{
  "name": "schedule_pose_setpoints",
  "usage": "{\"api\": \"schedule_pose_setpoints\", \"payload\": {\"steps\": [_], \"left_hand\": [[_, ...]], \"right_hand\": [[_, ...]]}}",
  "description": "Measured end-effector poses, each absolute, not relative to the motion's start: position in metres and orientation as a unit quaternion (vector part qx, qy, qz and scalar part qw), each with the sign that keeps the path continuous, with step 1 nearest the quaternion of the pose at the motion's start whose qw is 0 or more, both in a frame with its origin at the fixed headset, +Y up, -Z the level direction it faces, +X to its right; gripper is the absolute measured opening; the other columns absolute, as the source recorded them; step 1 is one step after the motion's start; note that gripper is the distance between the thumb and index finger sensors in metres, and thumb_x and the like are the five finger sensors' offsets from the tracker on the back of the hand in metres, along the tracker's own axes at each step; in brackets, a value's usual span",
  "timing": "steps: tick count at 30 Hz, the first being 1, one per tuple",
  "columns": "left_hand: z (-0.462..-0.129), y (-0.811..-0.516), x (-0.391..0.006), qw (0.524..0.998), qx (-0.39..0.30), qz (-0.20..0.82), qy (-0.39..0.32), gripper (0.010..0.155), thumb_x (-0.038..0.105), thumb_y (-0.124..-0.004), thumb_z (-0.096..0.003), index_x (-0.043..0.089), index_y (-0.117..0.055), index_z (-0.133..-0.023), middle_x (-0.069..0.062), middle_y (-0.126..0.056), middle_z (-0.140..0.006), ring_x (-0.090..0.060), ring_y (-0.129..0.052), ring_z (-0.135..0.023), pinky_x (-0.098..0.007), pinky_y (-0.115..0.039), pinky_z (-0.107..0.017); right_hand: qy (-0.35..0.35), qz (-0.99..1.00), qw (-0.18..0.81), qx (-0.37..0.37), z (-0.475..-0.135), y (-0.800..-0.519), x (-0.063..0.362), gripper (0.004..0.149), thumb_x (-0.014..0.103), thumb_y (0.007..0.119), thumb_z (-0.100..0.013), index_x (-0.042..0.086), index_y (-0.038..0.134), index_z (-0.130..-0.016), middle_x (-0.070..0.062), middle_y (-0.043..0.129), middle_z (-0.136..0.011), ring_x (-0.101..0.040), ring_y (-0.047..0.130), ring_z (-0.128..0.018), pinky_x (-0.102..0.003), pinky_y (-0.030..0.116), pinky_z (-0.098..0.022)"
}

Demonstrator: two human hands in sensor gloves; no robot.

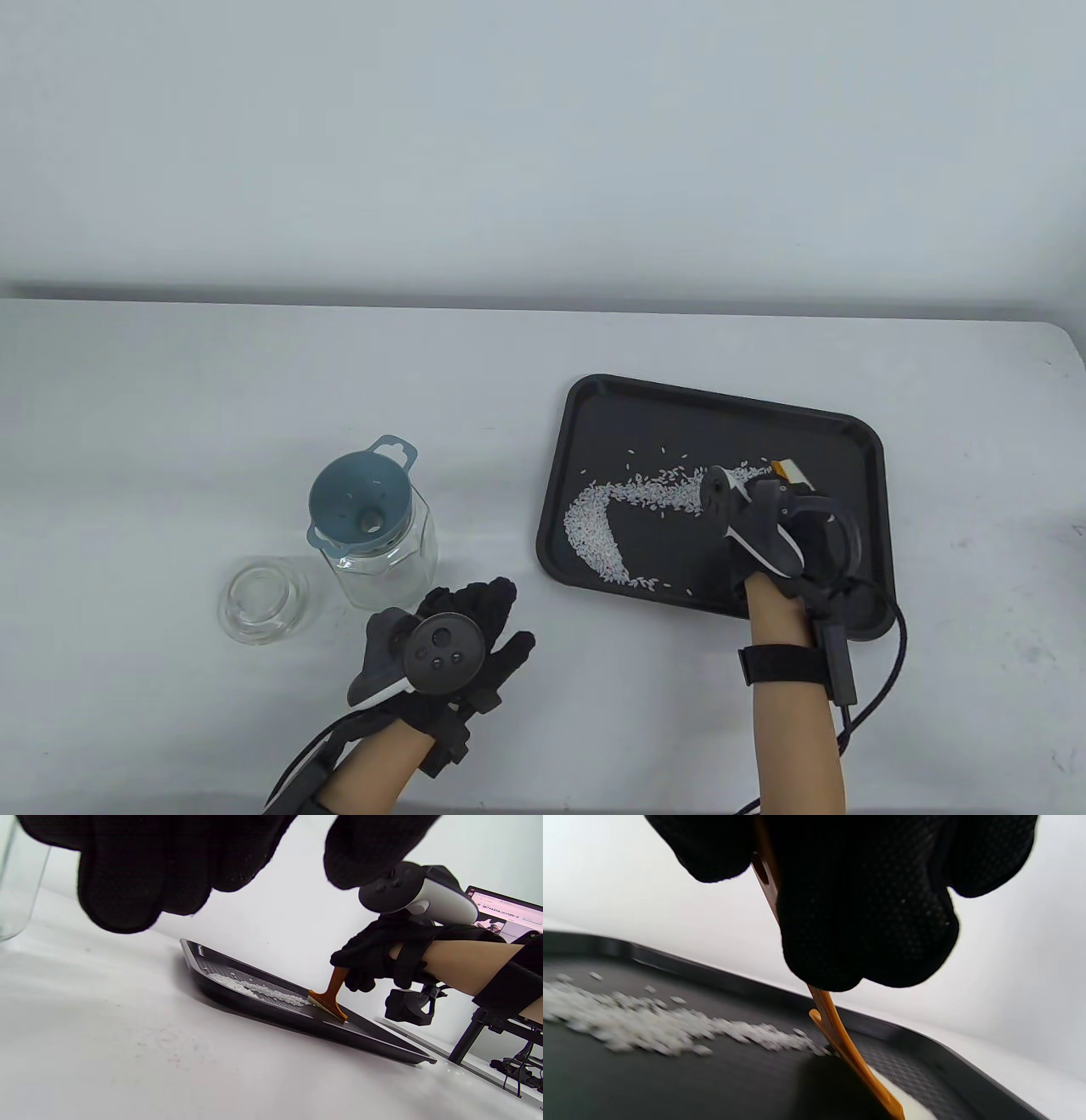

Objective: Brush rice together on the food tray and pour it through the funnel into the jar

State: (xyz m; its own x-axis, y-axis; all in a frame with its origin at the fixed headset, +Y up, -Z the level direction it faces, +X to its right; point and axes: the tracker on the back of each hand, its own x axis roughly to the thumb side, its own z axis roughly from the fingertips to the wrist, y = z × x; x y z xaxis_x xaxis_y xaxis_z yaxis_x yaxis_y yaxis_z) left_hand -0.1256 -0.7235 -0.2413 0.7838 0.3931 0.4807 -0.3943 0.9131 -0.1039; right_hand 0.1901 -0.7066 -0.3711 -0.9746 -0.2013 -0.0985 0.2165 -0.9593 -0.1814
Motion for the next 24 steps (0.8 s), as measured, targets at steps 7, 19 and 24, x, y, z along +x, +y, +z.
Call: {"api": "schedule_pose_setpoints", "payload": {"steps": [7,19,24], "left_hand": [[-0.241,-0.723,-0.126,0.945,0.0,0.208,-0.253,0.073,0.045,-0.067,-0.0546,-0.008,-0.059,-0.104,-0.041,-0.075,-0.091,-0.062,-0.087,-0.069,-0.076,-0.055,-0.06],[-0.24,-0.723,-0.123,0.943,-0.003,0.213,-0.258,0.073,0.045,-0.066,-0.0547,-0.008,-0.059,-0.104,-0.041,-0.075,-0.091,-0.061,-0.087,-0.07,-0.076,-0.055,-0.06],[-0.241,-0.724,-0.123,0.942,-0.008,0.213,-0.261,0.073,0.045,-0.066,-0.0547,-0.008,-0.06,-0.104,-0.041,-0.075,-0.091,-0.061,-0.087,-0.069,-0.076,-0.055,-0.06]], "right_hand": [[0.124,-0.988,-0.018,-0.086,-0.343,-0.688,0.121,0.051,0.036,0.064,-0.051,-0.007,0.088,-0.067,-0.004,0.102,-0.043,-0.027,0.103,-0.031,-0.057,0.072,-0.047],[0.156,-0.98,0.115,0.032,-0.368,-0.662,0.172,0.05,0.036,0.065,-0.051,-0.002,0.084,-0.077,-0.007,0.101,-0.057,-0.03,0.103,-0.043,-0.057,0.069,-0.052],[0.056,-0.984,0.132,0.106,-0.391,-0.708,0.197,0.05,0.036,0.067,-0.05,-0.001,0.082,-0.081,-0.01,0.1,-0.065,-0.033,0.102,-0.05,-0.058,0.067,-0.053]]}}
